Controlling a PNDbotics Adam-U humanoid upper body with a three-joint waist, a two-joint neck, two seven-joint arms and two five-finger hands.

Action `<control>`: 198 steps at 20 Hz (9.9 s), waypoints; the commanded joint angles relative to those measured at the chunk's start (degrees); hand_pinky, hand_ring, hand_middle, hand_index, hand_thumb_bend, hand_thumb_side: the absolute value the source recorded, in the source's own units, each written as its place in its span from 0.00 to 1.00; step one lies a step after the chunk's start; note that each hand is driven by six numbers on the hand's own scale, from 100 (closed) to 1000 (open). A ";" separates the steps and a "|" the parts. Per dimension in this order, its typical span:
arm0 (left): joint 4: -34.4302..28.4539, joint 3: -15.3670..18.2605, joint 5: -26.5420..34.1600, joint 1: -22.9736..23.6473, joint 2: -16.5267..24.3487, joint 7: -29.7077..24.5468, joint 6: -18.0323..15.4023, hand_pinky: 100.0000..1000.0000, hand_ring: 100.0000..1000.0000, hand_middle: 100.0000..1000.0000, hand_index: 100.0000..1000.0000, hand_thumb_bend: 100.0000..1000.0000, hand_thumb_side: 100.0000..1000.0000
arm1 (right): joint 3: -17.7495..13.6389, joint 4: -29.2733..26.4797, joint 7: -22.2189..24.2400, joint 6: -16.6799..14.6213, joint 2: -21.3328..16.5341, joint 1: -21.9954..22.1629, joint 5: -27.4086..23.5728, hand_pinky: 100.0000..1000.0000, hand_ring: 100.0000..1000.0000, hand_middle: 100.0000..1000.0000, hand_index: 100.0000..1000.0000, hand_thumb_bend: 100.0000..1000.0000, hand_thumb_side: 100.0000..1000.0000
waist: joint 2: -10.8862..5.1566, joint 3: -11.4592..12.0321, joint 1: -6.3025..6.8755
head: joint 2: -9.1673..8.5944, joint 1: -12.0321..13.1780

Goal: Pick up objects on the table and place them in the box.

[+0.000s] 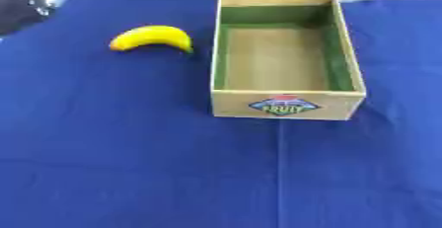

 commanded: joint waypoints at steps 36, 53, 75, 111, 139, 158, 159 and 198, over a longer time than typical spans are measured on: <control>34.99 -3.60 -21.86 -21.46 -7.83 -21.94 -12.81 0.68 0.81 0.80 0.96 0.54 0.62 | 0.27 -1.11 0.85 0.54 -1.44 -0.61 0.53 0.81 0.73 0.74 0.95 0.00 1.00 | 0.74 -2.68 0.60 | -2.78 2.87; 39.52 -2.29 -26.77 -23.62 -9.76 -20.21 -12.14 0.66 0.77 0.76 0.92 0.26 0.51 | 0.50 -1.11 1.13 0.57 -1.10 -0.93 0.38 0.81 0.72 0.74 0.95 0.00 1.00 | 1.73 -3.39 0.81 | -3.56 4.50; 43.07 -1.27 -27.87 -25.20 -10.45 -23.40 -12.23 0.64 0.78 0.81 0.91 0.00 0.38 | 0.44 -1.11 0.82 0.75 -0.14 -0.91 0.63 0.81 0.72 0.74 0.95 0.00 1.00 | 3.80 -4.64 1.56 | -4.72 5.90; 44.04 -1.11 -31.68 -25.33 -10.81 -18.77 -12.01 0.45 0.54 0.49 0.71 0.00 0.34 | -0.15 -1.11 -0.09 1.00 1.01 -0.44 0.45 0.81 0.72 0.74 0.94 0.00 1.00 | 4.63 -5.15 1.49 | -5.02 6.85; 40.79 -1.79 -32.55 -26.71 -10.89 -16.50 -10.77 0.39 0.49 0.43 0.65 0.00 0.37 | -0.46 -1.11 -0.21 1.00 1.14 0.35 0.05 0.81 0.72 0.74 0.94 0.00 1.00 | 1.88 -4.40 1.59 | -2.66 6.41; 33.86 -3.62 -32.18 -29.31 -14.03 -18.96 -9.88 0.38 0.48 0.42 0.64 0.00 0.35 | -0.25 -1.11 0.25 0.75 0.79 0.38 -0.45 0.80 0.72 0.74 0.94 0.00 1.00 | -0.77 -4.13 1.58 | -0.81 5.77; 33.64 -3.63 -32.36 -29.62 -14.58 -19.01 -9.79 0.38 0.48 0.42 0.64 0.00 0.35 | -0.21 -1.11 0.31 0.74 0.80 0.35 -0.49 0.80 0.72 0.74 0.94 0.00 1.00 | -0.88 -4.13 1.57 | -0.74 5.78; 38.97 -8.17 -37.36 -31.46 -32.51 -17.45 -11.06 0.40 0.50 0.43 0.64 0.00 0.35 | 0.43 -1.11 1.26 0.38 1.64 -0.93 -1.11 0.80 0.72 0.74 0.94 0.00 1.00 | -0.24 -6.12 2.11 | -1.78 7.28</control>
